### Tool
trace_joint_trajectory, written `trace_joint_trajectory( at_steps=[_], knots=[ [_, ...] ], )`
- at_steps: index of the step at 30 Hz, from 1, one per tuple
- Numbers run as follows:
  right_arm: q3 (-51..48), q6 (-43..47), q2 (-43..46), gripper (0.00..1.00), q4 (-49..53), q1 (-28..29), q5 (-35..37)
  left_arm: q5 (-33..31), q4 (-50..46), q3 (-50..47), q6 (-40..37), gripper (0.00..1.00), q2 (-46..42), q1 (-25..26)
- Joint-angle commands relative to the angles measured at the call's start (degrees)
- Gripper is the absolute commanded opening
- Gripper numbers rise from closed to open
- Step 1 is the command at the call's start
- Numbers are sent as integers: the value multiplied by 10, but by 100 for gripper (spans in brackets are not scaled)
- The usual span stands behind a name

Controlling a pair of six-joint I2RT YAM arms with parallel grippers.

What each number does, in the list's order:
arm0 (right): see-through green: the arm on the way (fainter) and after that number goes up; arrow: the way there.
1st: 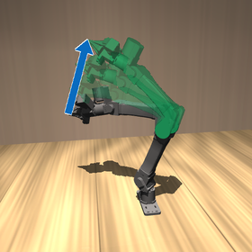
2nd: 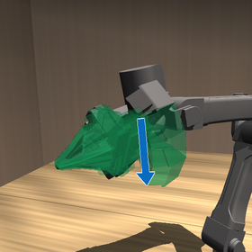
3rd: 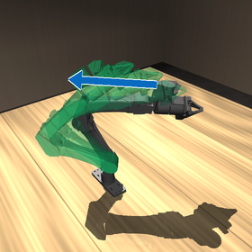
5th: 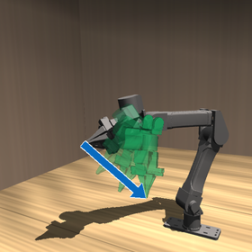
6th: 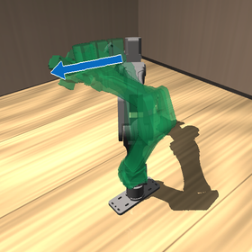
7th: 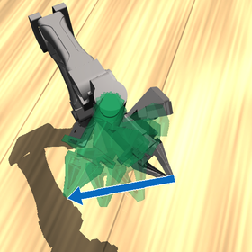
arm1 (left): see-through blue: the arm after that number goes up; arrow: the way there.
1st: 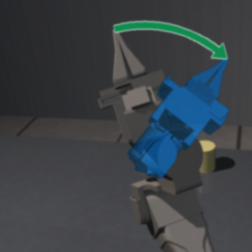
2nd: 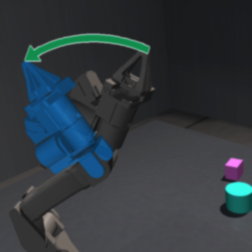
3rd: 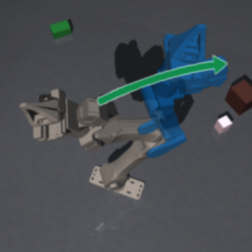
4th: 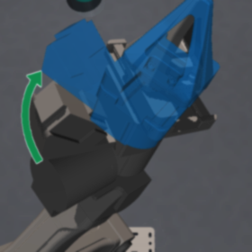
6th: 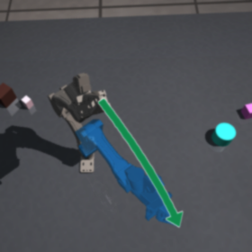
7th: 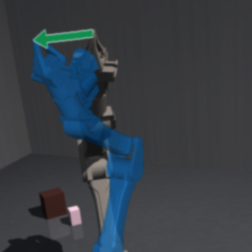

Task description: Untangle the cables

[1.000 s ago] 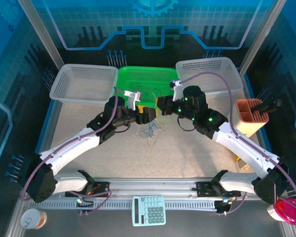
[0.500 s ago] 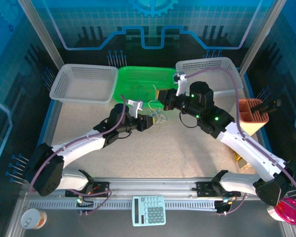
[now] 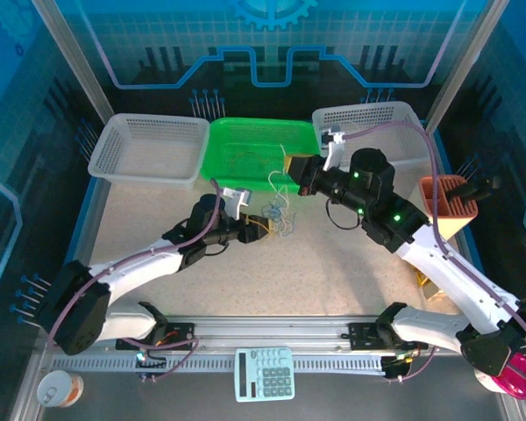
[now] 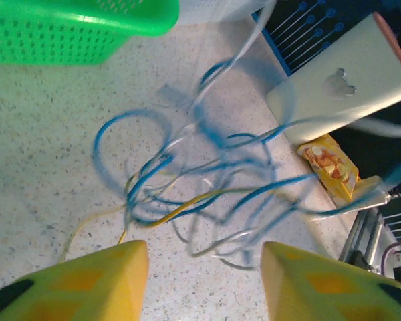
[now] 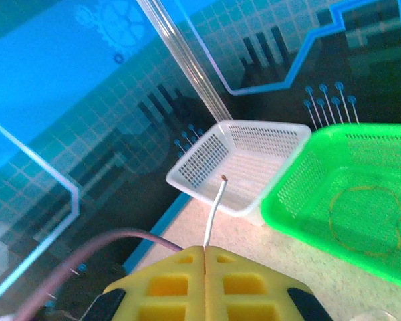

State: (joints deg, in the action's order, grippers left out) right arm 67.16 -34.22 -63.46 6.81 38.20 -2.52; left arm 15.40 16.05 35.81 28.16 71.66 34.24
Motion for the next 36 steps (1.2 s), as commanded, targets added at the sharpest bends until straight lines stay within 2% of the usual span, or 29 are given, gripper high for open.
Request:
trace_joint_trajectory(
  at_steps=[1,6,11,18,25,31,36],
  knots=[
    [-19,10,3,0,-9,-2,18,-17,-23,-5,-22,62,-44,-2],
    [-28,15,-10,0,-5,-1,15,-73,-109,22,-42,79,-55,-1],
    [-34,36,-20,0,-2,-1,-1,-77,-121,28,-50,84,-69,-2],
    [-65,76,-13,0,-32,-7,-38,-69,-149,62,-61,87,-102,-2],
    [-76,57,-15,0,-38,-17,-57,-38,-130,82,-76,89,-132,-2],
    [-71,38,-25,0,-51,-12,-69,17,-99,109,-79,84,-95,0],
    [-64,33,-32,0,-53,-2,-73,24,-70,133,-76,82,-52,4]
  ],
)
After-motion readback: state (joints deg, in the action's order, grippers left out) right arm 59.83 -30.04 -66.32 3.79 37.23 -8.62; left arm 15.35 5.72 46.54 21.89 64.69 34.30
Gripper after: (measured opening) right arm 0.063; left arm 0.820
